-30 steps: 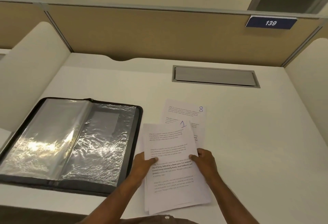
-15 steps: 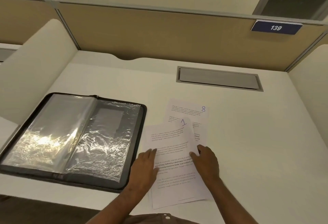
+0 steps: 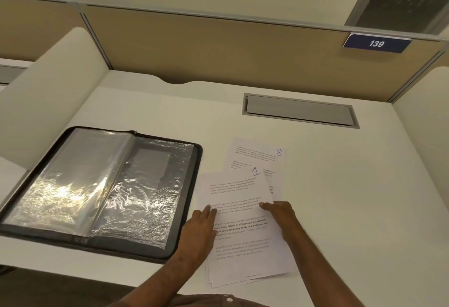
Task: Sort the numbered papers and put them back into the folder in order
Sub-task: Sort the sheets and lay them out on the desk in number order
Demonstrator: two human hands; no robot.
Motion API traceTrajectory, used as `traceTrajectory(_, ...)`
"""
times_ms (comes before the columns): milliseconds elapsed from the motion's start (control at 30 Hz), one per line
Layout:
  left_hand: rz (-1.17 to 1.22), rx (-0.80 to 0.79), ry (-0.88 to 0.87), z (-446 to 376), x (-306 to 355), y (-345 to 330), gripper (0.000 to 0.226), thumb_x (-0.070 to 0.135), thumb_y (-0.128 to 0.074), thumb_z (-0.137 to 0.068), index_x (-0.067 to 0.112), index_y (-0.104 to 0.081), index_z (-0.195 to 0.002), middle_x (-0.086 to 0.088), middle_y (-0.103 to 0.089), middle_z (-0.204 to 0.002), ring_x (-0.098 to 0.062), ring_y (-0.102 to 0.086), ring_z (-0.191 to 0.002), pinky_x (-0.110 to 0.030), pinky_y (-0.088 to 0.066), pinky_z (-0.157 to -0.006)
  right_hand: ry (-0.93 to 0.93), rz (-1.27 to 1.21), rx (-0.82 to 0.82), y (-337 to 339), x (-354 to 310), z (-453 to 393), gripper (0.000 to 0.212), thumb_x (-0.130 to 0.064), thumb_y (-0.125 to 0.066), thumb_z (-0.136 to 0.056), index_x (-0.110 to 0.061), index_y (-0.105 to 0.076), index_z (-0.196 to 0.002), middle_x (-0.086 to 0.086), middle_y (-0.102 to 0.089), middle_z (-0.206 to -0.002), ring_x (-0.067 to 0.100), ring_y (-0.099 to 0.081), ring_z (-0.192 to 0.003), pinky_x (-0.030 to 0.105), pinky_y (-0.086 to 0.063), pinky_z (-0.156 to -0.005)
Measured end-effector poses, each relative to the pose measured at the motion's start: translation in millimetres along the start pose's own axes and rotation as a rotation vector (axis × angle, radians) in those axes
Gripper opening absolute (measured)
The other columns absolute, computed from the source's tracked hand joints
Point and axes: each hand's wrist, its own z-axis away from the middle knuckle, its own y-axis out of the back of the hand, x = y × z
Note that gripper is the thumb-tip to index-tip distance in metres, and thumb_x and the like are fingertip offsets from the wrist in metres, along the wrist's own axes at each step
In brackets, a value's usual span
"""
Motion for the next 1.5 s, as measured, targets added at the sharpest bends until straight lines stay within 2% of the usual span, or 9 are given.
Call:
traceTrajectory(133, 0.003, 0.012, 0.005, 0.1, -1.8, -3.5, 0.079, 0.043, -0.1, -0.041, 0.019, -0.073, -0.111, 0.0, -0.074, -0.113, -0.014, -0.072, -0.084, -0.025, -0.06, -0.061, 0.076, 0.145, 0.017, -3.6, 5.0, -0.4, 0.017, -0.016, -0.07, -0.09, -0.014, -0.068, -0.107, 0.004, -0.074, -0.103, 0.024, -0.072, -0.088, 0.039, -0.06, -0.078)
traceTrajectory(300, 0.035, 0.054, 0.036, 2.3, -2.0, -2.1, 0.076, 0.041, -0.1, -0.043, 0.02, -0.074, -0.112, 0.0, -0.074, -0.112, -0.014, -0.072, -0.086, -0.027, -0.061, -0.063, 0.219, 0.243, 0.041, -6.2, 5.2, 12.8, 0.023, -0.011, -0.067, -0.092, -0.022, -0.06, -0.111, -0.006, -0.067, -0.105, 0.011, -0.066, -0.085, 0.018, -0.047, -0.061)
traceTrajectory(500, 0.46, 0.152, 0.169, 0.0, -13.5, -1.1, 0.064, 0.024, -0.08, -0.084, 0.024, -0.051, -0.141, 0.004, -0.048, -0.146, -0.016, -0.05, -0.129, -0.037, -0.049, -0.104, 0.352, 0.078, 0.071, 4.5, -3.3, 23.2, 0.016, -0.007, -0.071, -0.09, -0.019, -0.066, -0.1, -0.002, -0.078, -0.093, 0.015, -0.074, -0.072, 0.025, -0.055, -0.061)
traceTrajectory(633, 0.847, 0.162, 0.438, -18.0, -10.8, 21.3, 0.057, 0.021, -0.075, -0.09, 0.022, -0.048, -0.14, 0.005, -0.055, -0.133, -0.014, -0.061, -0.109, -0.027, -0.054, -0.083, 0.376, -0.114, 0.031, 19.8, -18.9, 28.6, 0.016, -0.001, -0.071, -0.089, -0.012, -0.066, -0.1, 0.004, -0.079, -0.085, 0.023, -0.076, -0.07, 0.028, -0.057, -0.06)
traceTrajectory(733, 1.138, 0.047, 0.551, -40.3, -13.8, 34.8, 0.058, 0.027, -0.076, -0.089, 0.022, -0.048, -0.14, -0.002, -0.068, -0.119, -0.016, -0.07, -0.099, -0.036, -0.059, -0.081, 0.353, -0.223, 0.007, 29.6, -27.0, 25.0, 0.02, 0.002, -0.072, -0.087, -0.009, -0.066, -0.102, 0.008, -0.079, -0.089, 0.025, -0.076, -0.073, 0.029, -0.059, -0.061)
traceTrajectory(833, 1.339, -0.034, 0.56, -57.5, -9.5, 50.5, 0.033, 0.022, -0.074, -0.091, 0.018, -0.06, -0.12, -0.001, -0.078, -0.099, -0.019, -0.075, -0.092, -0.033, -0.059, -0.073, 0.335, -0.276, -0.012, 37.9, -32.2, 17.4, 0.021, 0.004, -0.072, -0.086, -0.008, -0.067, -0.102, 0.01, -0.079, -0.091, 0.025, -0.076, -0.074, 0.029, -0.06, -0.062)
traceTrajectory(1033, 1.309, -0.007, 0.516, -97.6, 0.9, 66.4, 0.006, 0.004, -0.07, -0.092, -0.001, -0.069, -0.094, -0.008, -0.077, -0.085, -0.02, -0.076, -0.076, -0.026, -0.059, -0.059, 0.243, -0.317, 0.018, 56.4, -39.9, -4.5, 0.02, 0.002, -0.074, -0.085, -0.007, -0.069, -0.102, 0.011, -0.079, -0.093, 0.021, -0.074, -0.07, 0.026, -0.056, -0.056)
traceTrajectory(1300, 1.132, -0.025, 0.489, -159.9, 2.7, 58.4, 0.006, 0.01, -0.076, -0.088, 0.007, -0.073, -0.086, -0.013, -0.077, -0.088, -0.034, -0.075, -0.083, -0.057, -0.061, -0.074, 0.161, -0.309, 0.14, 66.9, -49.3, -43.8, 0.014, -0.001, -0.071, -0.088, -0.005, -0.072, -0.102, 0.012, -0.077, -0.093, 0.024, -0.072, -0.07, 0.028, -0.056, -0.056)
traceTrajectory(1500, 0.868, 0.008, 0.508, -190.2, 7.1, 49.5, 0.024, 0.021, -0.078, -0.083, 0.001, -0.068, -0.076, -0.013, -0.068, -0.07, -0.023, -0.06, -0.061, -0.04, -0.054, -0.06, 0.119, -0.275, 0.186, 66.8, -52.5, -67.9, 0.013, 0.002, -0.071, -0.085, -0.005, -0.072, -0.095, 0.014, -0.076, -0.094, 0.03, -0.072, -0.074, 0.042, -0.06, -0.072)
